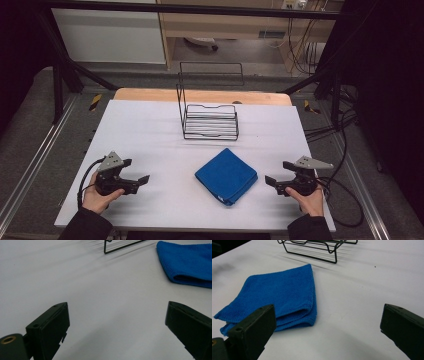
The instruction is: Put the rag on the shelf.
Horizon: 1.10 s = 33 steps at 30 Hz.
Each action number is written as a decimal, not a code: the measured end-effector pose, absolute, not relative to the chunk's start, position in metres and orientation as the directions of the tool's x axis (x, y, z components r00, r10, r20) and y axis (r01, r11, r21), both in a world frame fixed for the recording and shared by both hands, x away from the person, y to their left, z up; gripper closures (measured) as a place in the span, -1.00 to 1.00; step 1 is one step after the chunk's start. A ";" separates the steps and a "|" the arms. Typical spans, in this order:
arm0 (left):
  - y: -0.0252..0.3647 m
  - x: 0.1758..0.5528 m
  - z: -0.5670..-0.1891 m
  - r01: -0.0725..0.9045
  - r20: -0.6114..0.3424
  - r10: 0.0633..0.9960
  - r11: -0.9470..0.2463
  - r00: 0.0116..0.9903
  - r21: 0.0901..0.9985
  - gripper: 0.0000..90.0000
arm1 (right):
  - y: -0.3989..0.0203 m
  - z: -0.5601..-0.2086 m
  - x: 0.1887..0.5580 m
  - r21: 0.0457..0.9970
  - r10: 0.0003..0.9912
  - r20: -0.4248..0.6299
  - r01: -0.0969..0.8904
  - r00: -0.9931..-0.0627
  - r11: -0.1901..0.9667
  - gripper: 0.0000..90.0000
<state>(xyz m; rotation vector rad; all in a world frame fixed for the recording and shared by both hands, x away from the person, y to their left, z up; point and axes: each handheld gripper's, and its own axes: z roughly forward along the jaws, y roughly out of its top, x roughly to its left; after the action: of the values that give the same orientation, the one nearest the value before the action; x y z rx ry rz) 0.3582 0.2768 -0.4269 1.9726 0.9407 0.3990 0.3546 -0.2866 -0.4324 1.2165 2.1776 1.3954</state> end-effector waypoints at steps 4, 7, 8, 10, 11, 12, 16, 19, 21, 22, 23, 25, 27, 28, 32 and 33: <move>0.276 0.359 -0.427 0.461 -0.077 0.744 -0.325 0.664 0.825 -0.87 | -0.287 -0.433 0.355 0.849 0.771 0.193 0.497 -0.606 0.179 -0.98; 0.275 0.358 -0.428 0.462 -0.076 0.744 -0.328 0.664 0.824 -0.87 | -0.288 -0.433 0.355 0.847 0.772 0.196 0.501 -0.605 0.178 -0.98; 0.275 0.358 -0.429 0.463 -0.076 0.744 -0.329 0.664 0.823 -0.87 | -0.288 -0.433 0.354 0.848 0.772 0.194 0.499 -0.606 0.179 -0.98; 0.275 0.358 -0.429 0.463 -0.079 0.742 -0.328 0.666 0.824 -0.87 | -0.287 -0.433 0.354 0.848 0.773 0.193 0.500 -0.604 0.179 -0.98; 0.274 0.357 -0.428 0.463 -0.079 0.742 -0.327 0.666 0.824 -0.87 | -0.286 -0.434 0.354 0.846 0.771 0.195 0.502 -0.606 0.181 -0.98; 0.274 0.358 -0.428 0.460 -0.077 0.741 -0.329 0.667 0.825 -0.86 | -0.285 -0.434 0.355 0.846 0.771 0.189 0.499 -0.608 0.186 -0.98; 0.272 0.358 -0.428 0.463 -0.075 0.743 -0.331 0.665 0.822 -0.85 | -0.283 -0.434 0.354 0.841 0.770 0.184 0.503 -0.611 0.199 -0.99; 0.269 0.358 -0.428 0.465 -0.076 0.743 -0.333 0.665 0.820 -0.84 | -0.281 -0.435 0.355 0.840 0.769 0.173 0.500 -0.615 0.211 -0.99; 0.268 0.358 -0.428 0.463 -0.072 0.742 -0.336 0.667 0.820 -0.83 | -0.280 -0.435 0.355 0.837 0.770 0.177 0.506 -0.613 0.210 -0.99; 0.267 0.358 -0.428 0.461 -0.068 0.741 -0.340 0.668 0.820 -0.83 | -0.279 -0.435 0.355 0.837 0.770 0.177 0.505 -0.613 0.210 -0.99; 0.265 0.358 -0.428 0.465 -0.072 0.743 -0.337 0.665 0.819 -0.83 | -0.279 -0.435 0.355 0.836 0.769 0.176 0.506 -0.614 0.213 -0.99; 0.264 0.358 -0.428 0.468 -0.075 0.743 -0.336 0.665 0.817 -0.82 | -0.278 -0.435 0.355 0.834 0.769 0.173 0.507 -0.616 0.218 -0.99; 0.261 0.359 -0.428 0.472 -0.077 0.744 -0.336 0.663 0.815 -0.82 | -0.277 -0.436 0.355 0.835 0.767 0.167 0.503 -0.619 0.224 -0.99; 0.260 0.359 -0.427 0.474 -0.079 0.744 -0.336 0.663 0.814 -0.82 | -0.277 -0.436 0.355 0.835 0.768 0.169 0.504 -0.617 0.221 -0.99; 0.256 0.360 -0.426 0.478 -0.086 0.741 -0.335 0.666 0.812 -0.80 | -0.276 -0.436 0.355 0.833 0.769 0.161 0.503 -0.619 0.230 -0.99; 0.254 0.360 -0.426 0.480 -0.089 0.743 -0.332 0.664 0.812 -0.79 | -0.275 -0.436 0.355 0.830 0.769 0.160 0.506 -0.619 0.234 -0.99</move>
<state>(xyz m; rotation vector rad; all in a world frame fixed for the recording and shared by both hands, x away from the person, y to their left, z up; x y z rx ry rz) 0.3602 0.2540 -0.4259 1.9964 0.9492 0.3764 0.3545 -0.2751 -0.4360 1.1898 2.2292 1.3308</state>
